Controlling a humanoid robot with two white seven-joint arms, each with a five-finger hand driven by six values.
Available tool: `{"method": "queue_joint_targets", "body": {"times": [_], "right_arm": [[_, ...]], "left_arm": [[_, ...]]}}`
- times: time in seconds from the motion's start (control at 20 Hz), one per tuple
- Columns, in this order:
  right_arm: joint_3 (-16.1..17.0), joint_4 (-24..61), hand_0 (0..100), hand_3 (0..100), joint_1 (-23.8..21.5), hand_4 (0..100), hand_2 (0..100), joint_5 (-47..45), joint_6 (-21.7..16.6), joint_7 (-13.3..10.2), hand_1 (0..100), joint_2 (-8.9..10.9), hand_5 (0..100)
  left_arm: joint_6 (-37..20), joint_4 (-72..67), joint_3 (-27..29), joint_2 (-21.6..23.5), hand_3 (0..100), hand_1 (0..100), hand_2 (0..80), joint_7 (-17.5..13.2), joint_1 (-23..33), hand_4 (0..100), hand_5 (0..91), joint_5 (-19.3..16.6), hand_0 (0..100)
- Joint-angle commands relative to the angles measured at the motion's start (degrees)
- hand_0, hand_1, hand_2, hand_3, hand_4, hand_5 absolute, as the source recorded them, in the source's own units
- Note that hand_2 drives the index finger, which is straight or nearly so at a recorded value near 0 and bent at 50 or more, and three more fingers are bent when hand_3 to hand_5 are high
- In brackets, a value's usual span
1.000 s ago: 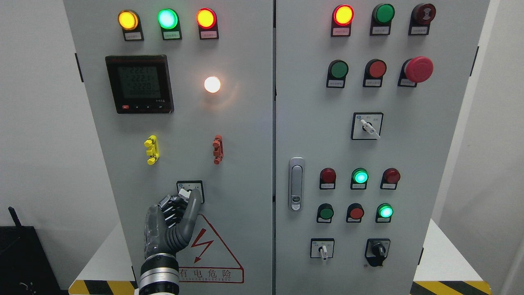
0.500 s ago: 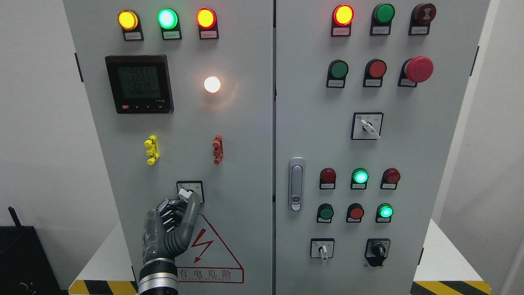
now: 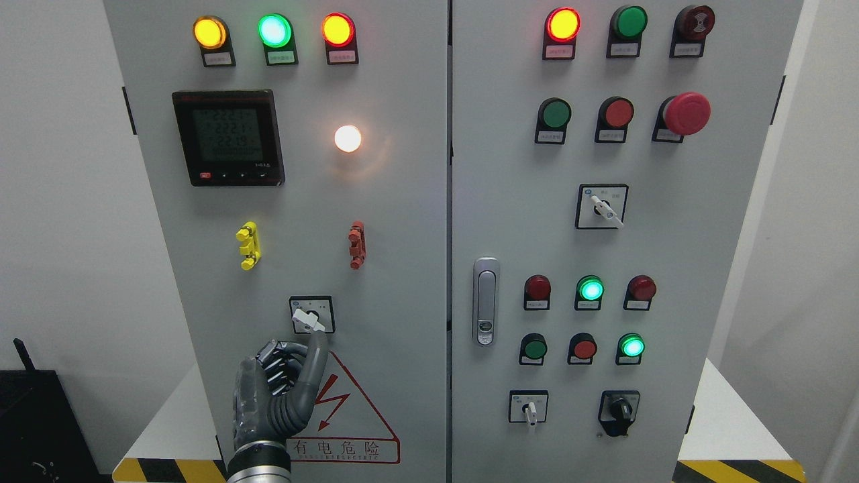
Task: Turn on light switch 1
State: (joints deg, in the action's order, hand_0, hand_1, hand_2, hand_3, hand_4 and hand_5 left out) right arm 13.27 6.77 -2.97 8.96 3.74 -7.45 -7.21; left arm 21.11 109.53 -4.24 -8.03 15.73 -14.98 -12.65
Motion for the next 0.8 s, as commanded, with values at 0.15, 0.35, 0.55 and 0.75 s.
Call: {"method": "queue_joint_targets", "body": {"times": [0.15,0.35,0.55,0.75], "right_arm": [[0.0,0.0,31,0,0.0,0,0,0.0,0.0,0.0,0,0.00,0],[0.0,0.0,31,0,0.0,0,0,0.0,0.0,0.0,0,0.00,0],[0.0,0.0,31,0,0.0,0,0,0.0,0.0,0.0,0,0.00,0],[0.0,0.0,31,0,0.1,0,0,0.0,0.0,0.0,0,0.00,0]], "left_arm": [[-14.8,0.9,0.0,2.7,96,42,61.3,-0.2,18.4,96,86.8,2.7,20],[-22.8,-7.7,0.3,5.1,98,39,51.8,-1.7,28.0,98,86.7,9.6,21],[-36.1,-25.2,3.5,8.3,86,33,36.5,-7.6,34.5,93,74.2,10.9,23],[-49.2,-50.1,3.6,11.2,69,26,25.1,-8.2,34.9,79,55.9,10.9,20]]}}
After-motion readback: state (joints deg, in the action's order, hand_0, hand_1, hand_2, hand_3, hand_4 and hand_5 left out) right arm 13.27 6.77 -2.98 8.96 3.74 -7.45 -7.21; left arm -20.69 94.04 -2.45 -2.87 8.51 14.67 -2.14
